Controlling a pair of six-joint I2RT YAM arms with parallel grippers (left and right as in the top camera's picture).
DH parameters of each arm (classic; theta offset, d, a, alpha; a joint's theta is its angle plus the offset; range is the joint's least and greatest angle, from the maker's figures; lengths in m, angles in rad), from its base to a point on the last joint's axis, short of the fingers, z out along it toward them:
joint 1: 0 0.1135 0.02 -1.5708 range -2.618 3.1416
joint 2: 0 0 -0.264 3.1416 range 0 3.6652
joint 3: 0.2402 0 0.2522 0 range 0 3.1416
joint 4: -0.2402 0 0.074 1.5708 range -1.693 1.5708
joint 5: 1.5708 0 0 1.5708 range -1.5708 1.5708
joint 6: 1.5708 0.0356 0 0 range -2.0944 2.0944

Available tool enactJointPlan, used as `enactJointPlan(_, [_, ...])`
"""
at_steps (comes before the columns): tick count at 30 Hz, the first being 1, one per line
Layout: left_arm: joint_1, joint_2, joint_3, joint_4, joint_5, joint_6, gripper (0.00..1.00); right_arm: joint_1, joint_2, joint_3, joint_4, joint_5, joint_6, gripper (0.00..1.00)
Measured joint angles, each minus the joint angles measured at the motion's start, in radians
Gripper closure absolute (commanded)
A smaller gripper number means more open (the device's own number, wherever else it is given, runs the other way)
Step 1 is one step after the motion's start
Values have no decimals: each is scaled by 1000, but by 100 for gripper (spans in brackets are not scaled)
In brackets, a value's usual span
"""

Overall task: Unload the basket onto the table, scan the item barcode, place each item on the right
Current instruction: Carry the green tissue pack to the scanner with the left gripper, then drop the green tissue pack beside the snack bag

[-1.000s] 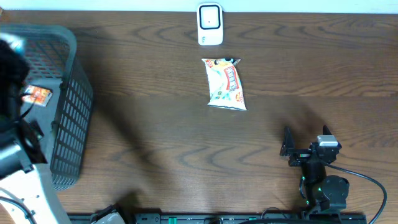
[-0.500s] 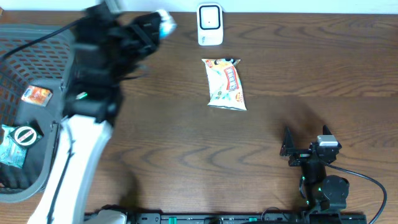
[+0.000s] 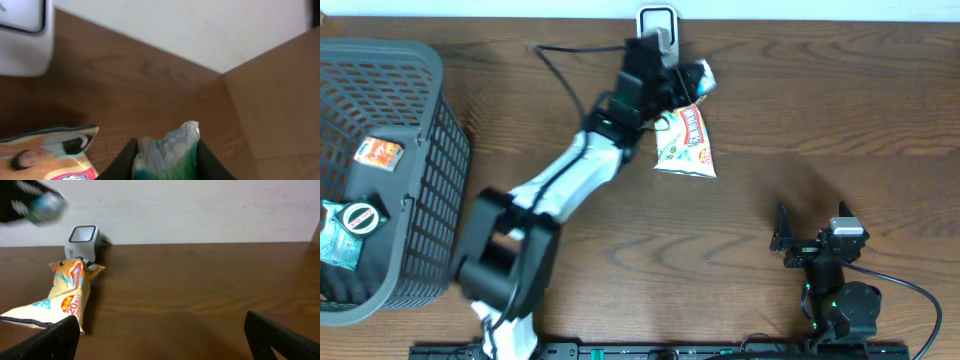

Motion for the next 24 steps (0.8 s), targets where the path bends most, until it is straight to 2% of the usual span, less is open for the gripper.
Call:
enactJointPlan(2, [-17,53,0,46,0,-1,63,0,0,0,0,0,0,1])
enactJointPlan(3, [-26,80,0,69,0,-2,60,0,0,0,0,0,0,1])
enactJointPlan(8, [-69,150,0,123,-5,-4,56,0,0,0,0,0,0,1])
enactJointPlan(11, [-92,153,0,119,-27,-1,40,0,0,0,0,0,0,1])
enactJointPlan(16, [-100,153,0,120,-45,-3,37,0,0,0,0,0,0,1])
enactJointPlan(24, [-60,151,0,113,-49,-3,38,0,0,0,0,0,0,1])
